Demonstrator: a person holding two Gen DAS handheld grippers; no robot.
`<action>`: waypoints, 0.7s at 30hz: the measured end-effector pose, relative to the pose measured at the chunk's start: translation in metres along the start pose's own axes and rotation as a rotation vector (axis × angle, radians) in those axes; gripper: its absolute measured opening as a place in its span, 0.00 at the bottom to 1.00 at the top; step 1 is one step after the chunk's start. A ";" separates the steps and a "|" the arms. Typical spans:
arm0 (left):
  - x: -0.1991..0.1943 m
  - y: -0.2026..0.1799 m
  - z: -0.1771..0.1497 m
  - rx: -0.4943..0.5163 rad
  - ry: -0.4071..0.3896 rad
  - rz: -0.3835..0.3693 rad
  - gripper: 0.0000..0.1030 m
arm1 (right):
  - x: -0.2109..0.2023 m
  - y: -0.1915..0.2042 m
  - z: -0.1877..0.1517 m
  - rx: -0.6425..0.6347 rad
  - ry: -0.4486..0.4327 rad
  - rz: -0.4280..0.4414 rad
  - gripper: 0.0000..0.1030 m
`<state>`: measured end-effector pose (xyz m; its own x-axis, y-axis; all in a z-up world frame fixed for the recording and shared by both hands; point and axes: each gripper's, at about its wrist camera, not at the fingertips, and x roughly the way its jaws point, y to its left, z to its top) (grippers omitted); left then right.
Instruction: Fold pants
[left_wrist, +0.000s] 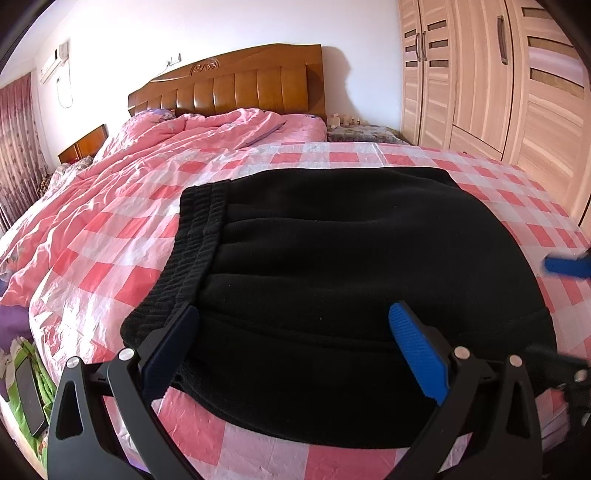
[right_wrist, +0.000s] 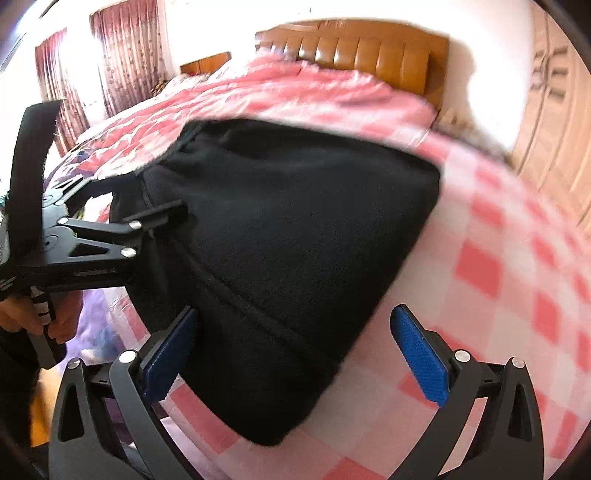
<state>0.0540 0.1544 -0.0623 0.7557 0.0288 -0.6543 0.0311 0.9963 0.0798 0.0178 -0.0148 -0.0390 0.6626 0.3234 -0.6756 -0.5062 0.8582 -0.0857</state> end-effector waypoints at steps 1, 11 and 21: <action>0.000 0.000 0.000 -0.002 0.002 0.002 0.99 | -0.004 0.004 0.001 -0.026 -0.022 0.015 0.96; 0.001 0.000 0.002 -0.003 0.017 0.002 0.99 | 0.032 0.032 -0.013 -0.142 0.073 0.050 0.96; -0.035 0.047 0.009 -0.165 -0.027 -0.259 0.98 | -0.005 -0.028 -0.003 0.127 0.002 0.291 0.96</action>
<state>0.0347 0.1999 -0.0289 0.7533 -0.2283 -0.6167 0.1204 0.9698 -0.2119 0.0265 -0.0415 -0.0354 0.4990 0.5617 -0.6599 -0.6012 0.7729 0.2032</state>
